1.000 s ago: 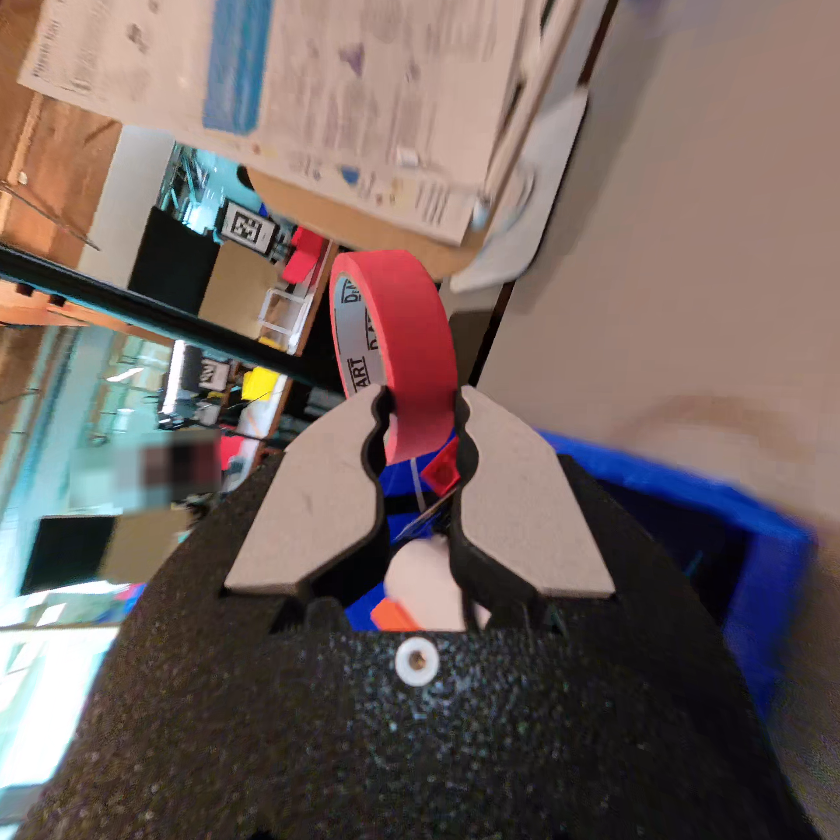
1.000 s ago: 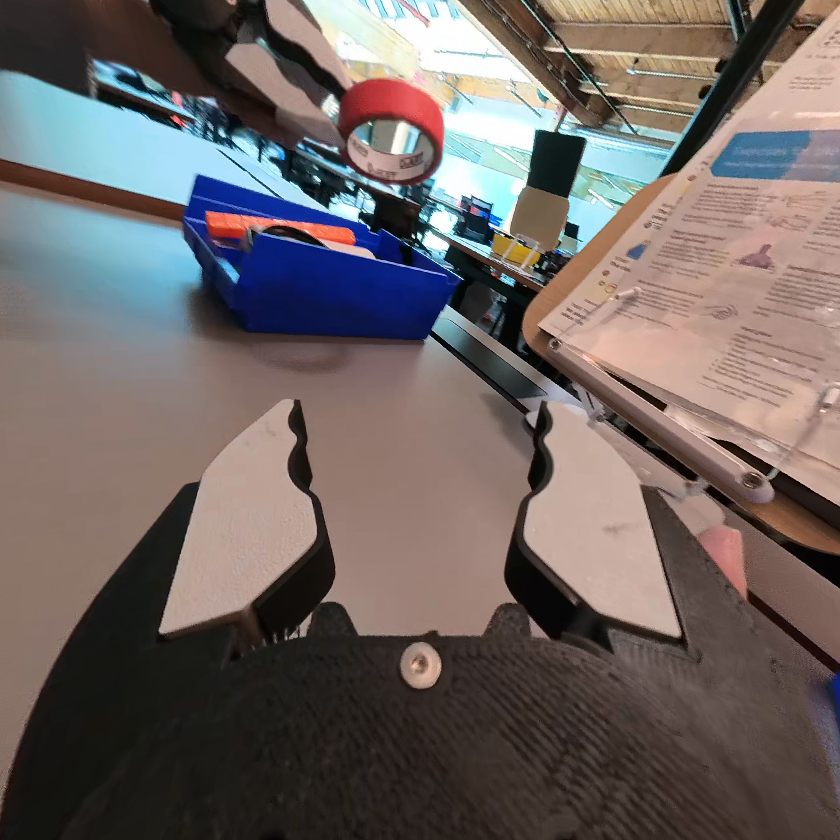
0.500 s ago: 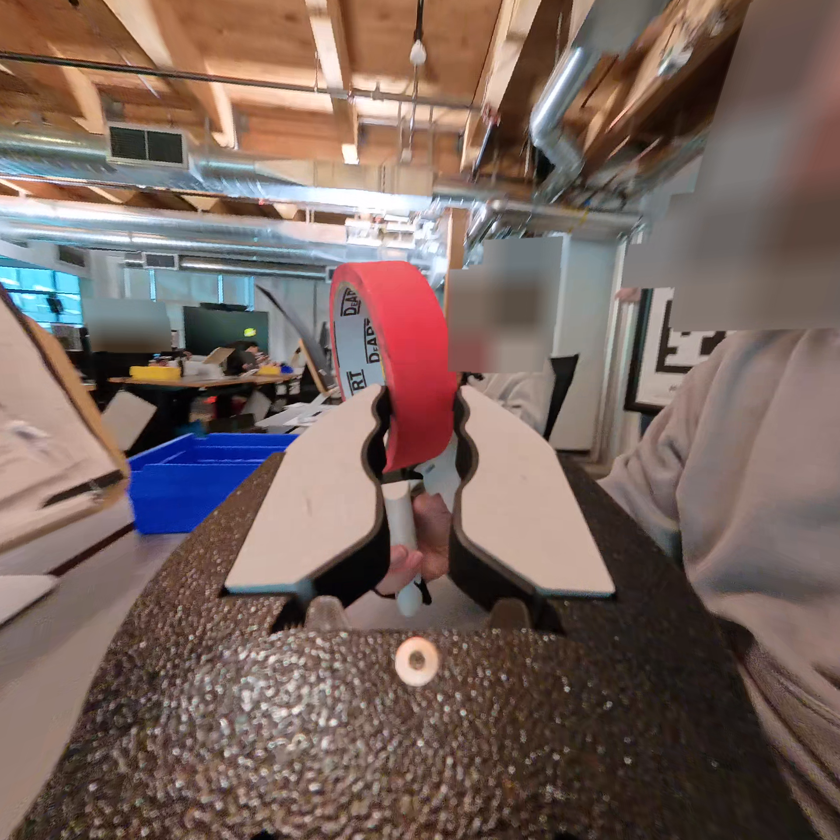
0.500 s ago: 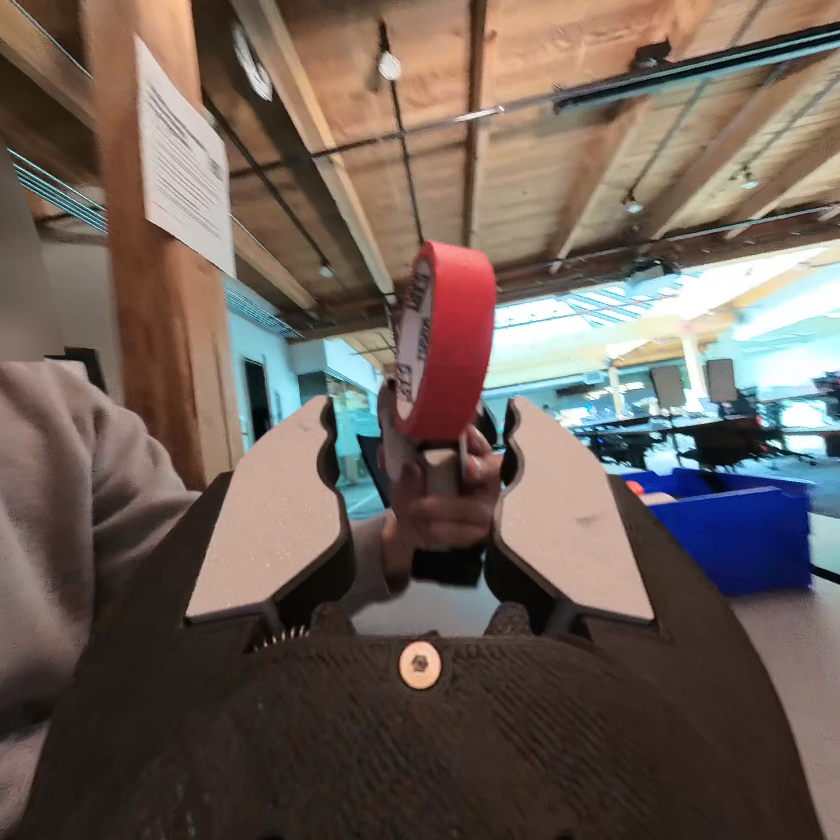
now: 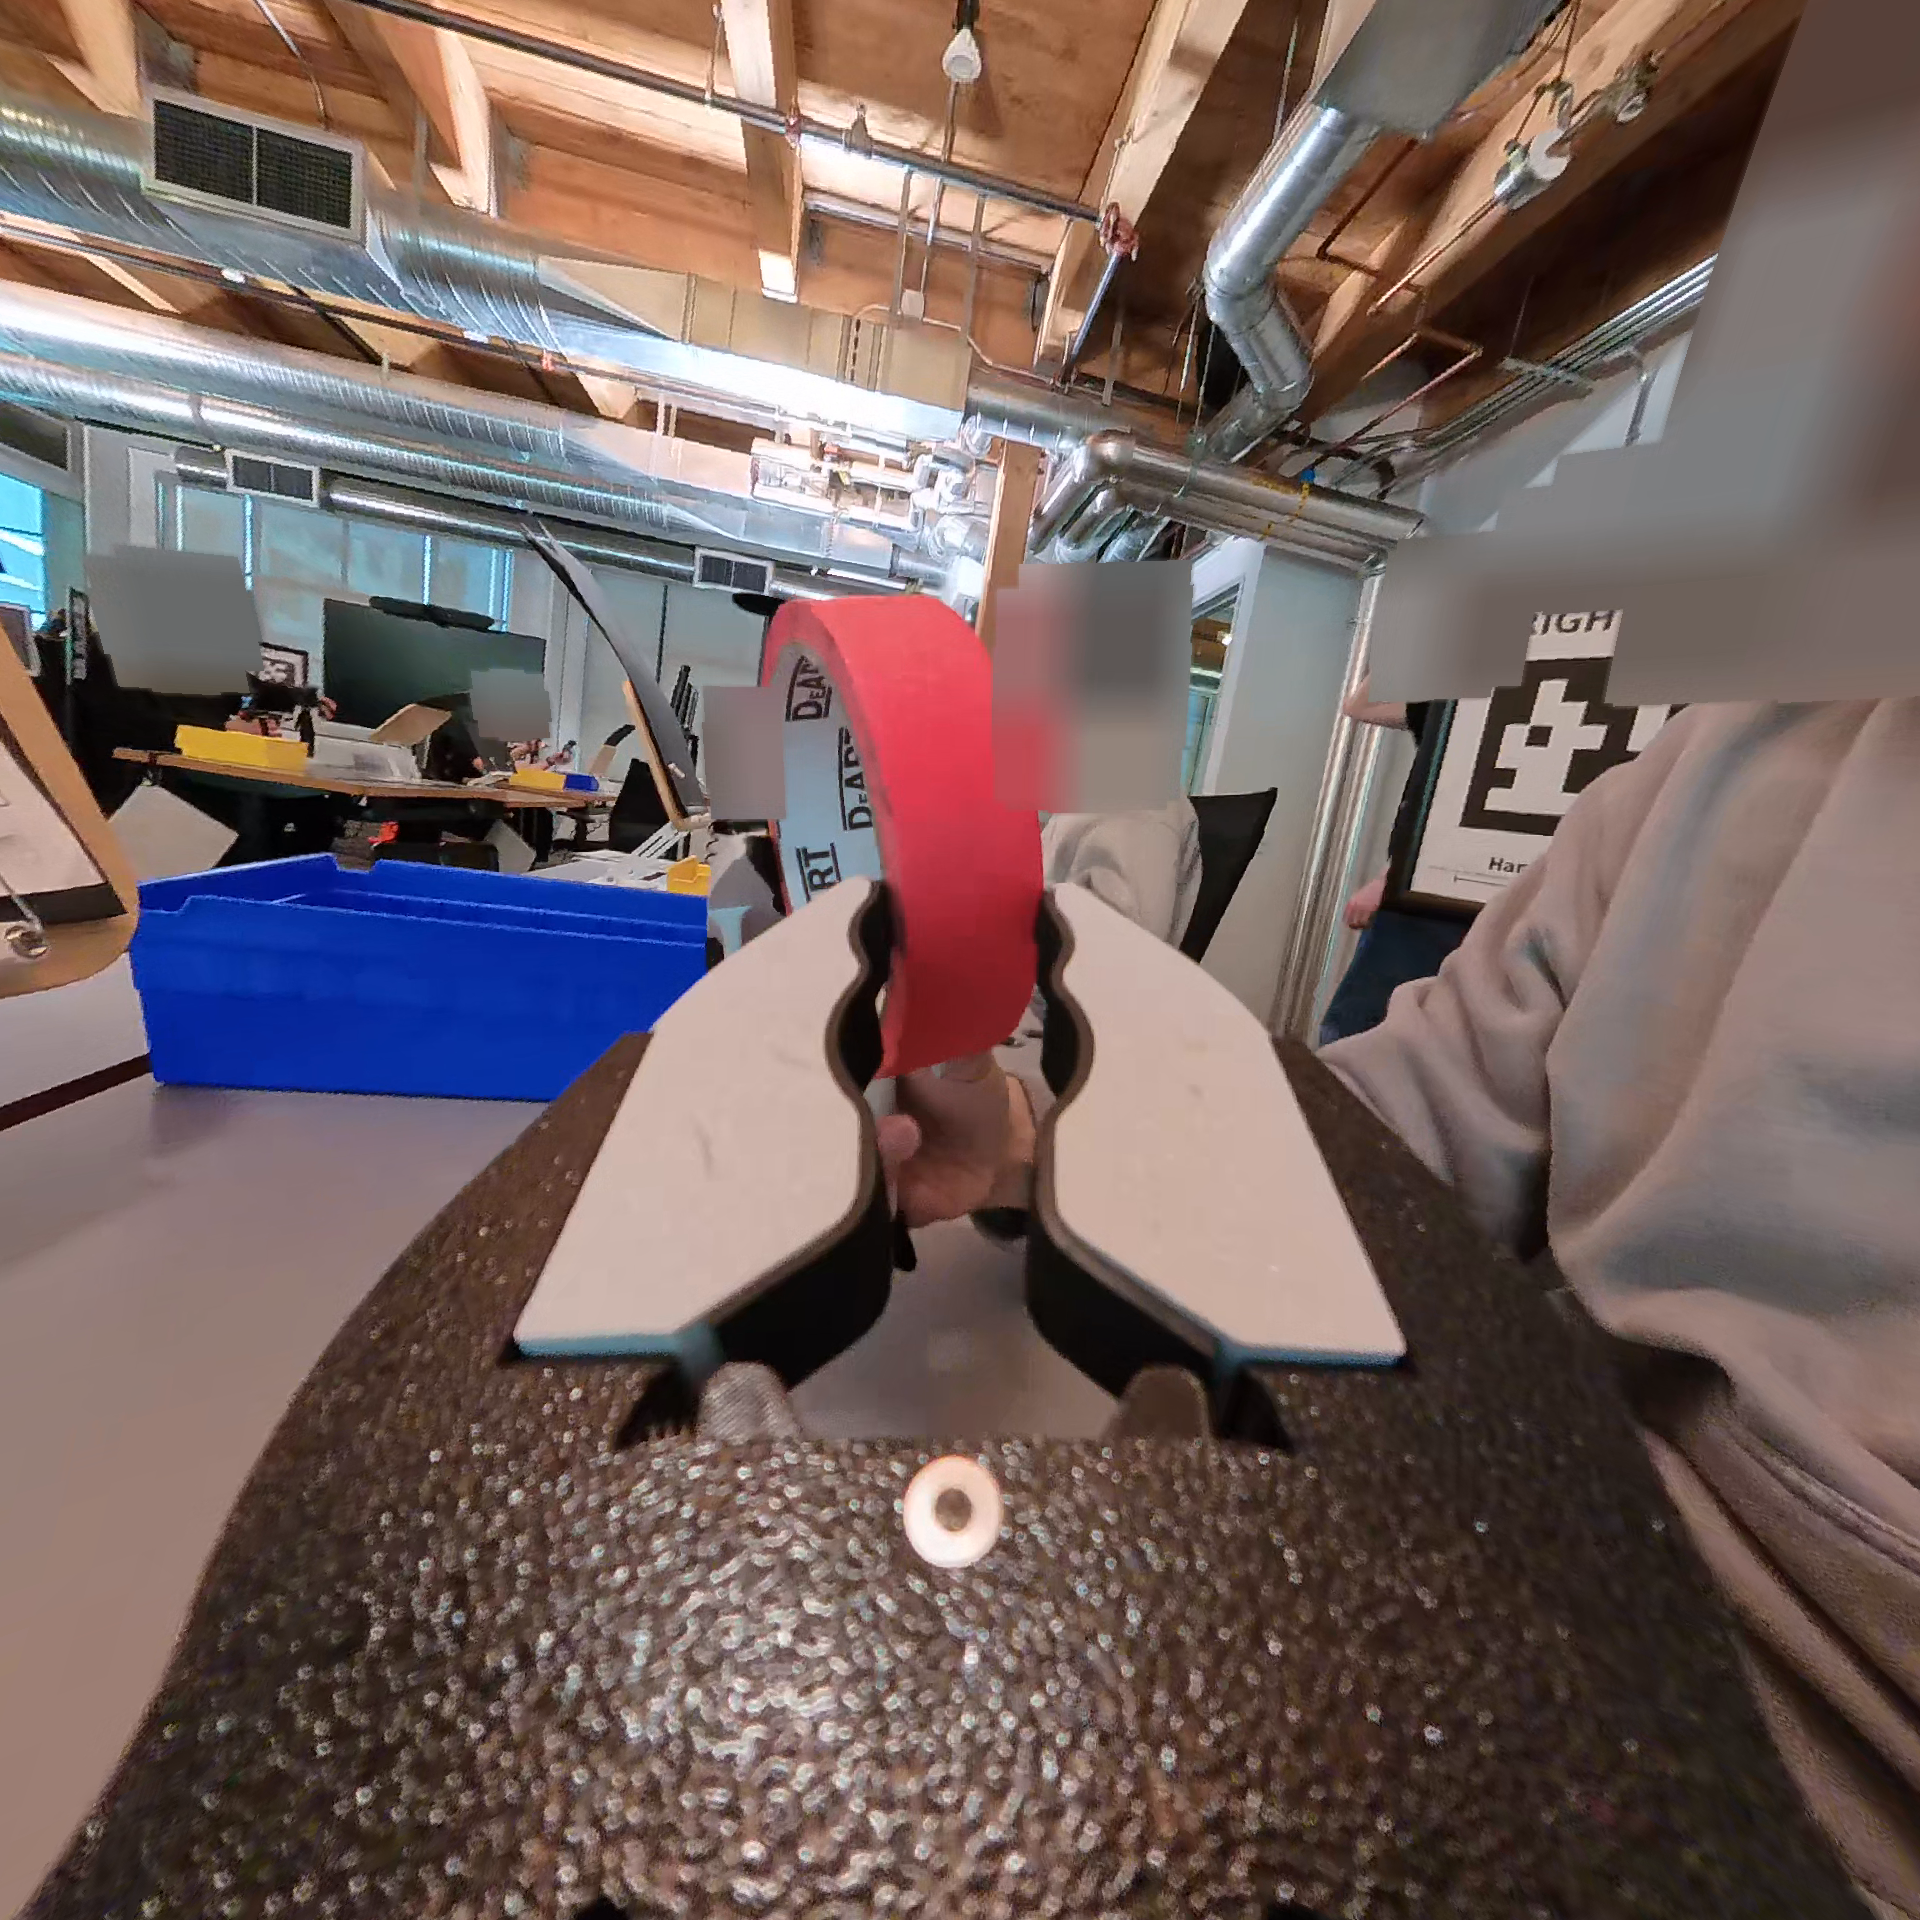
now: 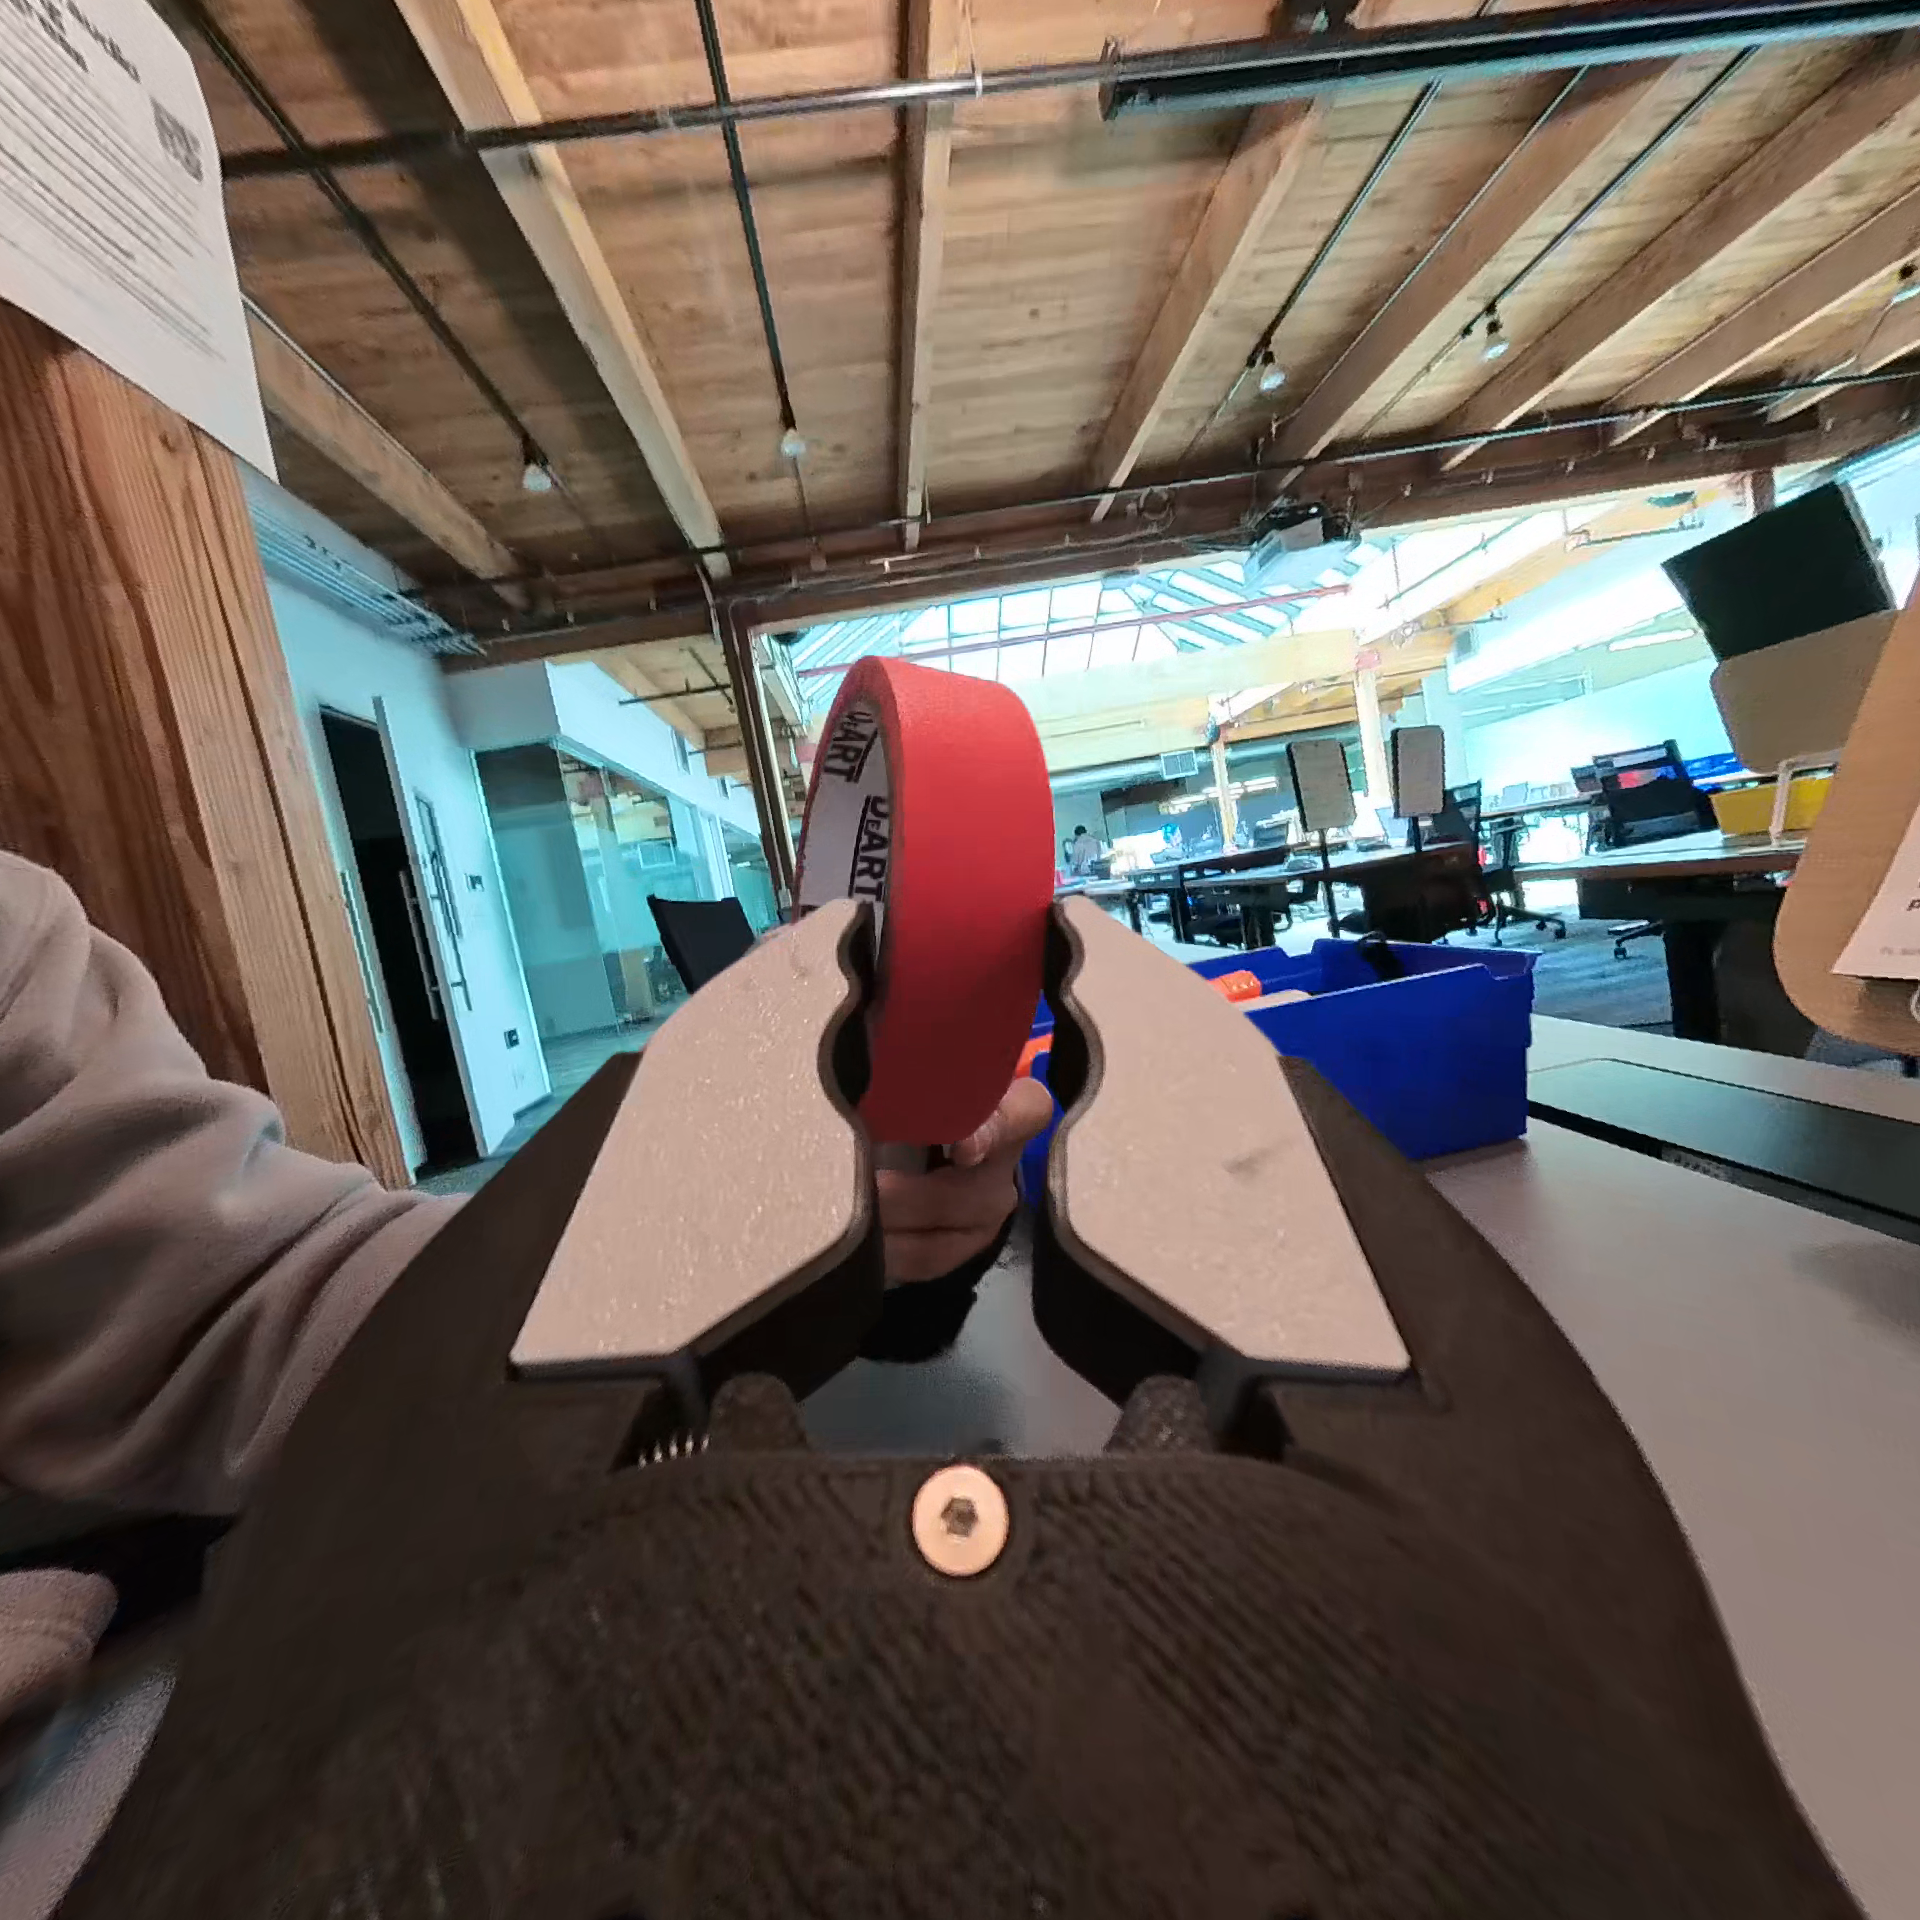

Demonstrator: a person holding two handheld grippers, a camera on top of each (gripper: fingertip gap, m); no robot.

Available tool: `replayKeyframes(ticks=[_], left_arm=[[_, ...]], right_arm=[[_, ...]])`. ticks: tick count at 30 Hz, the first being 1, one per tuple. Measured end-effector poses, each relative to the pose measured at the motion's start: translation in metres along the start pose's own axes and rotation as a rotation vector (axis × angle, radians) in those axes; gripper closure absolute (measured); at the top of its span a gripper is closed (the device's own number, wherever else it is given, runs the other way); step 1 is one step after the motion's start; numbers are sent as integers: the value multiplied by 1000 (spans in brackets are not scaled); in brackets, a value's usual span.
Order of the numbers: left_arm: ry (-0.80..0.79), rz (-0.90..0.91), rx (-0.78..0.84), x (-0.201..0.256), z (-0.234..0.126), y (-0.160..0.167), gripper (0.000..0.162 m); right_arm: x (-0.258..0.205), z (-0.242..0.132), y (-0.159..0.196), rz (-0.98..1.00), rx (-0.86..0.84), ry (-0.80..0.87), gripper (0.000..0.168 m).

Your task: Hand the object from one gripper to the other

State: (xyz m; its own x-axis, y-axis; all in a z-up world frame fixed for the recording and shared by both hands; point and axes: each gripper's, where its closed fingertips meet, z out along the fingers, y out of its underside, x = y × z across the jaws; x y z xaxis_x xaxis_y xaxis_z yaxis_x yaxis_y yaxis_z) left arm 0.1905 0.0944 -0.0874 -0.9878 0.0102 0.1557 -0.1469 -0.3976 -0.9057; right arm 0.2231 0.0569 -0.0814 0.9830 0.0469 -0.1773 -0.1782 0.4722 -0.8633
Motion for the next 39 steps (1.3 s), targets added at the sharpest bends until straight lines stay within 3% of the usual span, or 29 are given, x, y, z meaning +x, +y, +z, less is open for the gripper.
replayKeyframes(ticks=[3, 6, 10, 13, 16, 19, 21, 24, 25, 26, 27, 30, 32, 36, 37, 39], left_arm=[[-43, 11, -5, -5, 0, 2, 135], [-199, 74, -15, -22, -3, 2, 135], [-379, 240, -130, -35, -6, 6, 106], [-443, 288, -197, -40, -8, 9, 103], [-474, 239, -184, -46, -13, 8, 111], [-433, 204, -176, -42, -15, 8, 135], [-434, 208, -195, -42, -16, 10, 135], [-441, 189, -242, -44, -12, 18, 113], [-427, 187, -268, -42, -10, 23, 112], [-414, 197, -288, -40, -8, 27, 115], [-403, 219, -303, -39, -7, 30, 131], [-432, 270, -347, -43, -6, 33, 135], [-468, 396, -345, -45, -6, 30, 136], [-558, 722, -335, -47, -7, 16, 136], [-557, 807, -329, -44, -6, 12, 136], [-527, 954, -360, -38, -2, 14, 136]], right_arm=[[6, -3, 2, -1, -11, 32, 138], [17, -7, 0, -11, -12, 107, 138], [33, -12, 6, 5, -89, 220, 138], [34, -12, 17, 39, -188, 218, 138], [25, -12, 27, 7, -263, 161, 138], [18, -10, 25, 1, -249, 120, 138], [17, -10, 24, -21, -247, 119, 139], [8, -6, 24, -59, -248, 73, 139], [7, -6, 25, -70, -251, 67, 139], [4, -5, 26, -77, -262, 50, 139], [5, -6, 26, -95, -269, 55, 139], [11, -10, 29, -119, -305, 94, 139], [19, -13, 26, -47, -273, 142, 127], [44, -32, 31, 369, -276, 272, 71], [42, -35, 34, 539, -271, 248, 65], [33, -34, 26, 771, -171, 114, 84]])
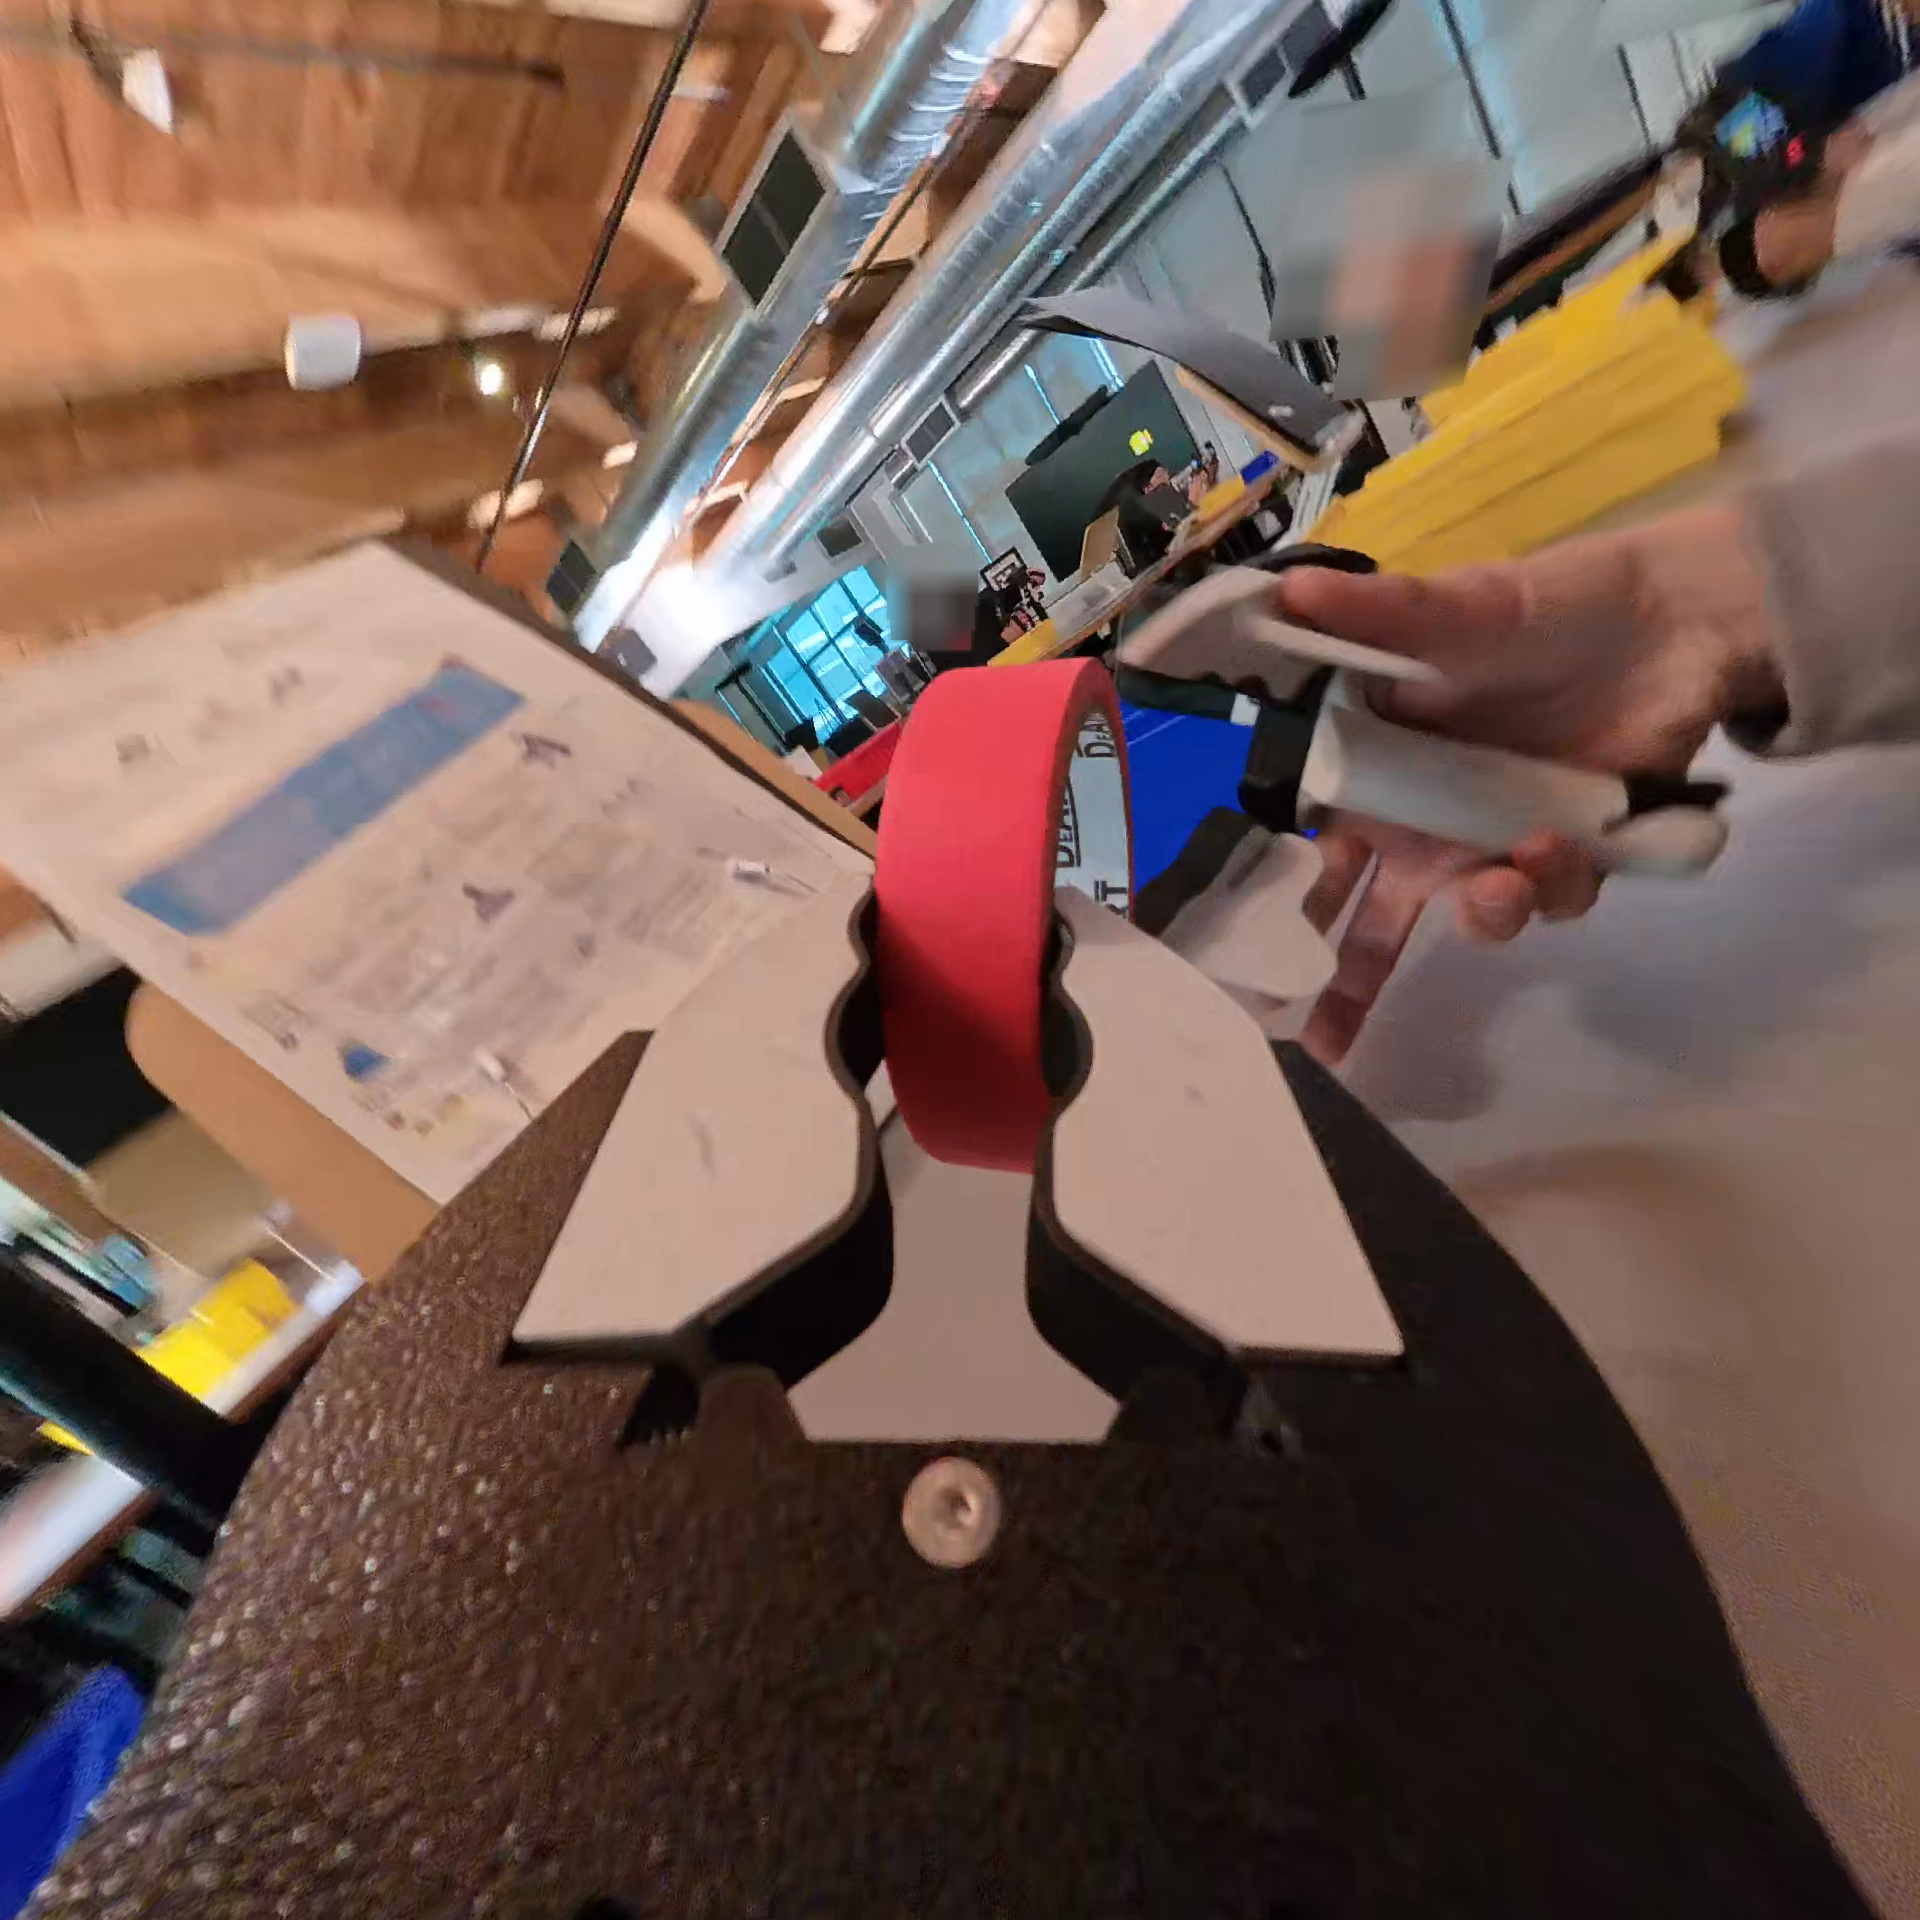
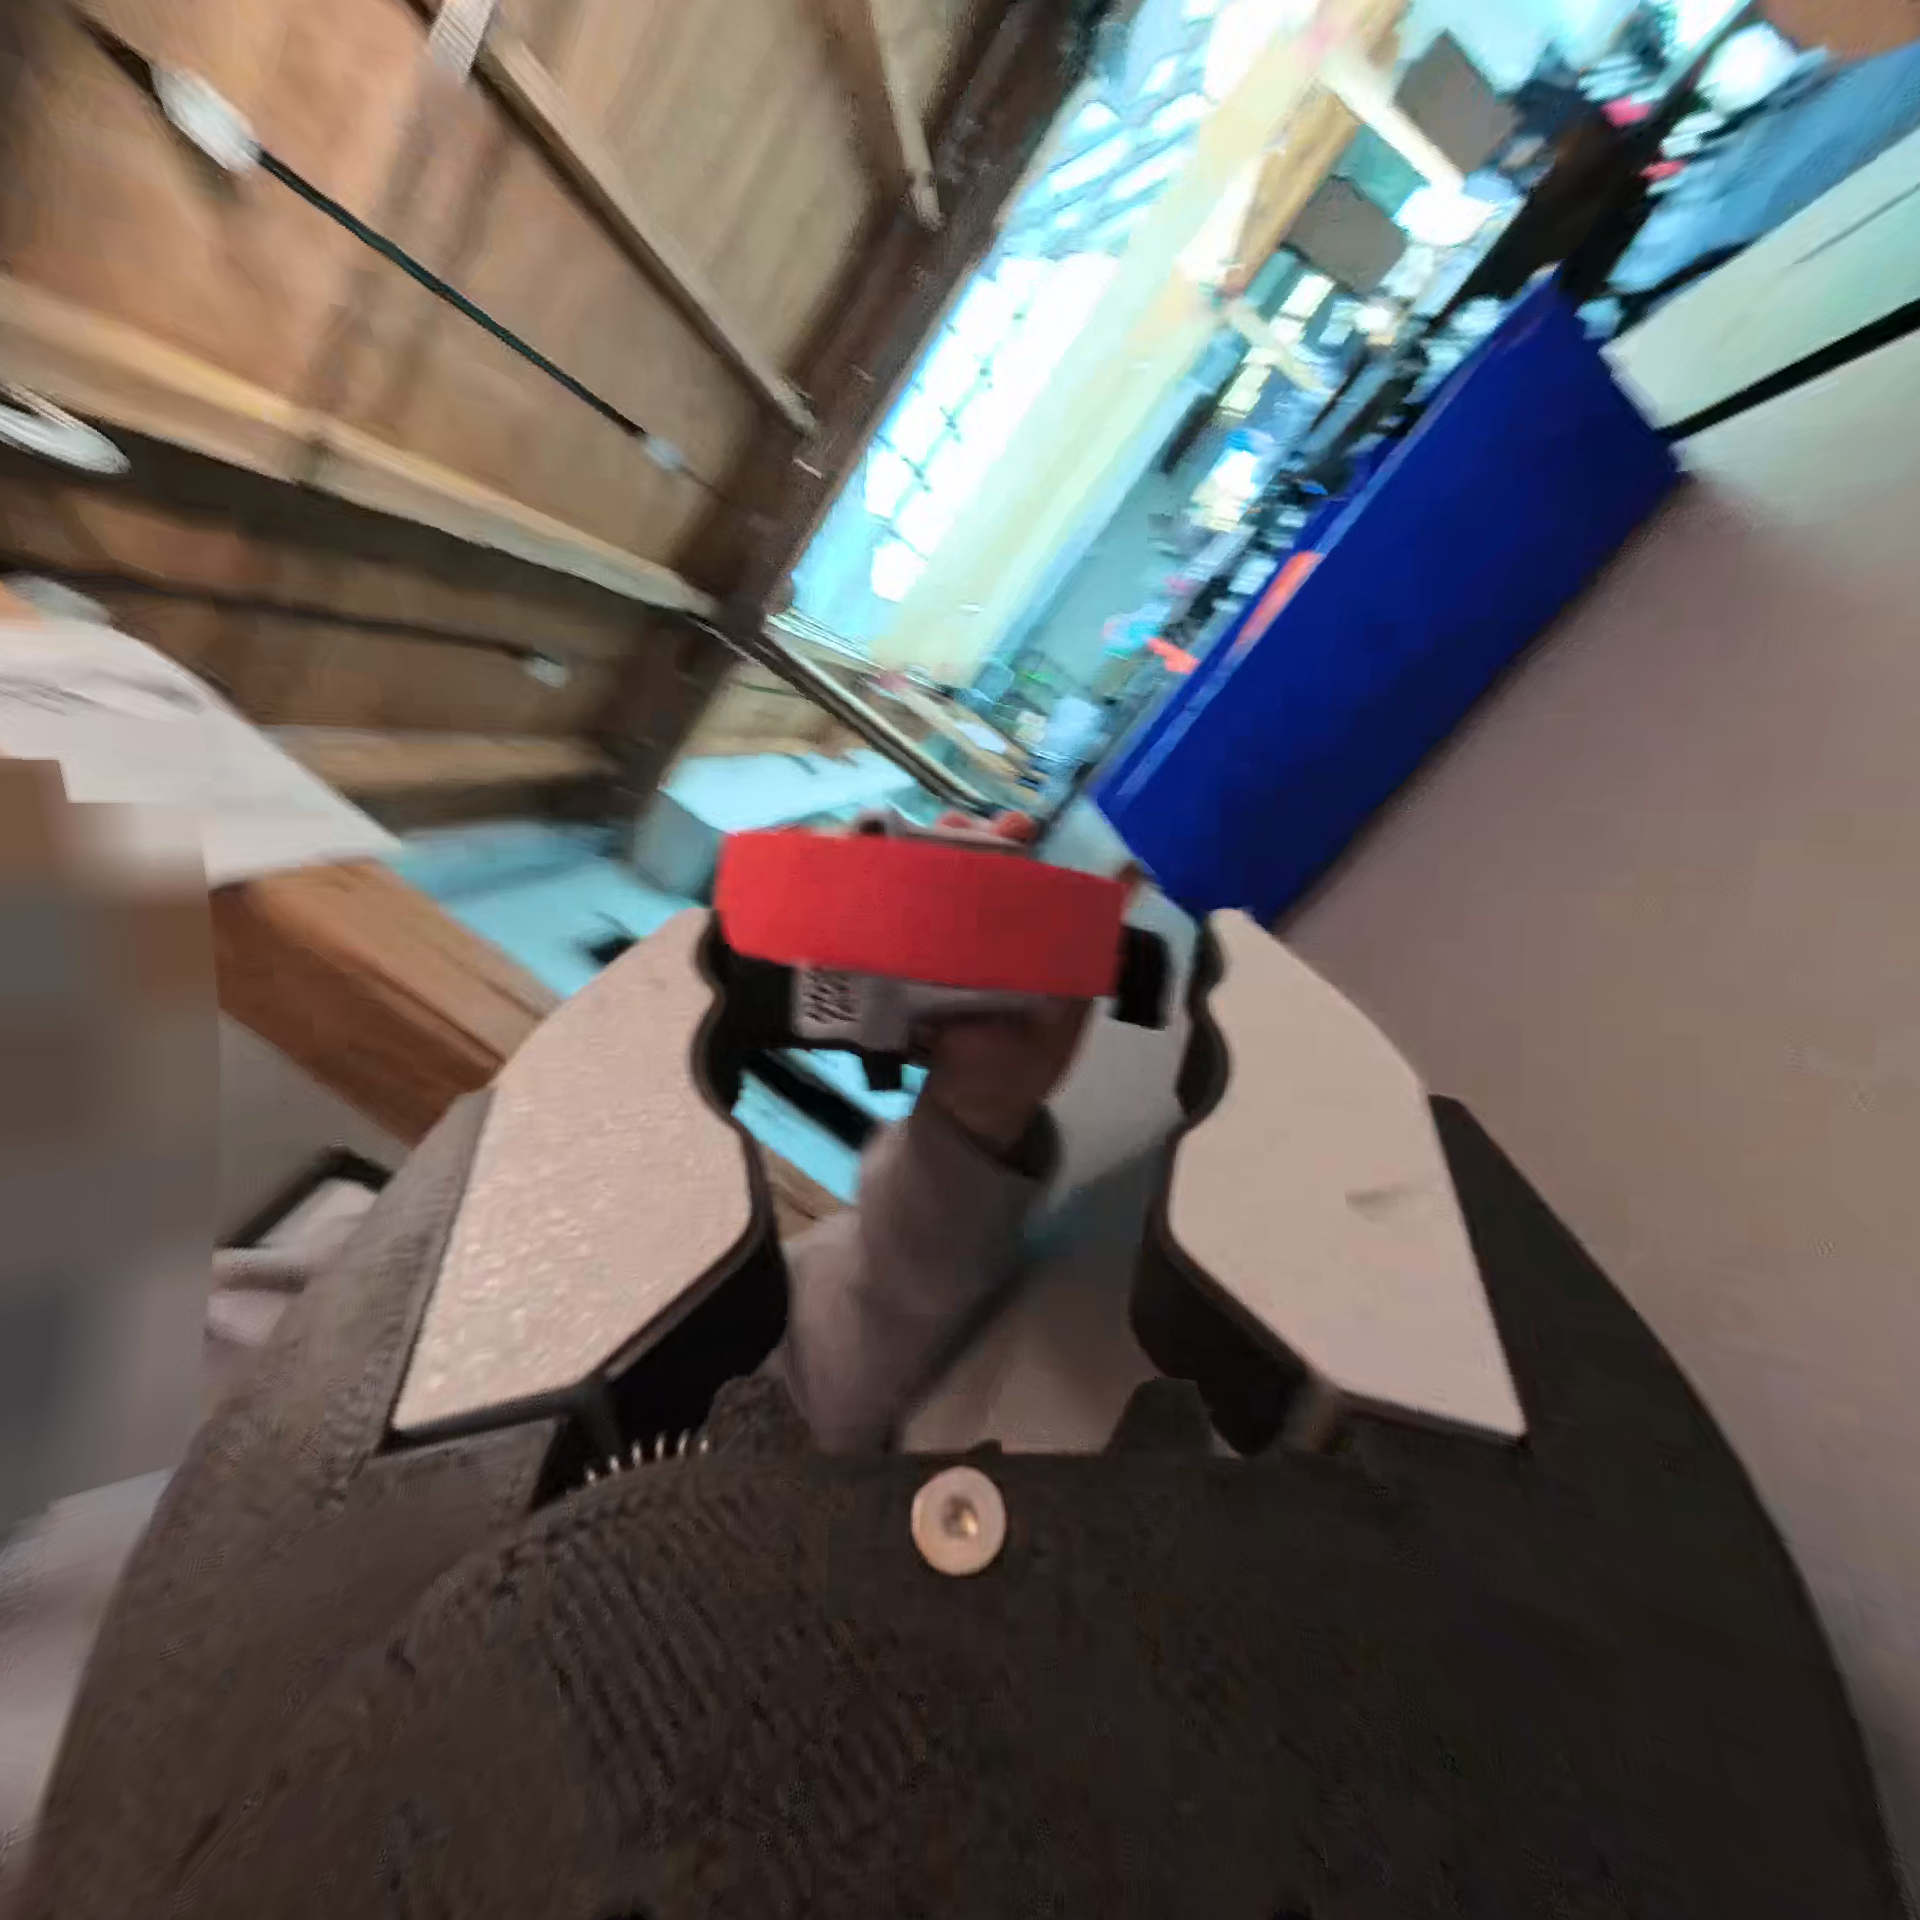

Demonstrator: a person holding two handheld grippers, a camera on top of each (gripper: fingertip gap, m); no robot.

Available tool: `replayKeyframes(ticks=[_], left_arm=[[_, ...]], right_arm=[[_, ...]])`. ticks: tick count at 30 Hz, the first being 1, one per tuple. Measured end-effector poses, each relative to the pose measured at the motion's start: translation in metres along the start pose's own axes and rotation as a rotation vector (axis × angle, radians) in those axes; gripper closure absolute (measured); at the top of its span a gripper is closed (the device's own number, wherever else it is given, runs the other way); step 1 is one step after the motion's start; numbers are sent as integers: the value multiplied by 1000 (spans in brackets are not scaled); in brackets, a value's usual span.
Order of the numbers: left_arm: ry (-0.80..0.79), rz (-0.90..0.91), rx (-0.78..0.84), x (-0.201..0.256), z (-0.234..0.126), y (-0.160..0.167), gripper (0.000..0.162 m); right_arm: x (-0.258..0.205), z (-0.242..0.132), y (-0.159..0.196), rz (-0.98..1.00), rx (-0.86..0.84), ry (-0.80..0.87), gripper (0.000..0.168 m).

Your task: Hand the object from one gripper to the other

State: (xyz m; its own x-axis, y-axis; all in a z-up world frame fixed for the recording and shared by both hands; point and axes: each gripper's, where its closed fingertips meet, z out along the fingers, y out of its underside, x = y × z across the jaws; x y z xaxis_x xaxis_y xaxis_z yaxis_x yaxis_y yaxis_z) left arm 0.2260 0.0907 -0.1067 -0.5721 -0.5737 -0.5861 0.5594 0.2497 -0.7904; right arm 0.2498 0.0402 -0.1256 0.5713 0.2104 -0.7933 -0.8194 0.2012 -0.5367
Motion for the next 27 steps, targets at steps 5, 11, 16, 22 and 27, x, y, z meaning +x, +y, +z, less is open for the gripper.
replayKeyframes(ticks=[5, 11, 16, 22, 27], left_arm=[[94, 152, -52, 25, 7, 7, 136], [139, 223, -60, 36, 9, 7, 136], [129, 254, -77, 38, 10, 9, 136], [57, -37, -97, 22, 9, 8, 96], [320, -754, -93, 35, 9, -2, 80]], right_arm=[[-2, 6, 28, 4, -157, -36, 76], [1, 14, 39, -31, -200, -26, 70], [5, 14, 44, -81, -244, -16, 70], [-9, 17, 15, -370, -105, 32, 70], [-46, 3, 2, -927, -31, 30, 70]])
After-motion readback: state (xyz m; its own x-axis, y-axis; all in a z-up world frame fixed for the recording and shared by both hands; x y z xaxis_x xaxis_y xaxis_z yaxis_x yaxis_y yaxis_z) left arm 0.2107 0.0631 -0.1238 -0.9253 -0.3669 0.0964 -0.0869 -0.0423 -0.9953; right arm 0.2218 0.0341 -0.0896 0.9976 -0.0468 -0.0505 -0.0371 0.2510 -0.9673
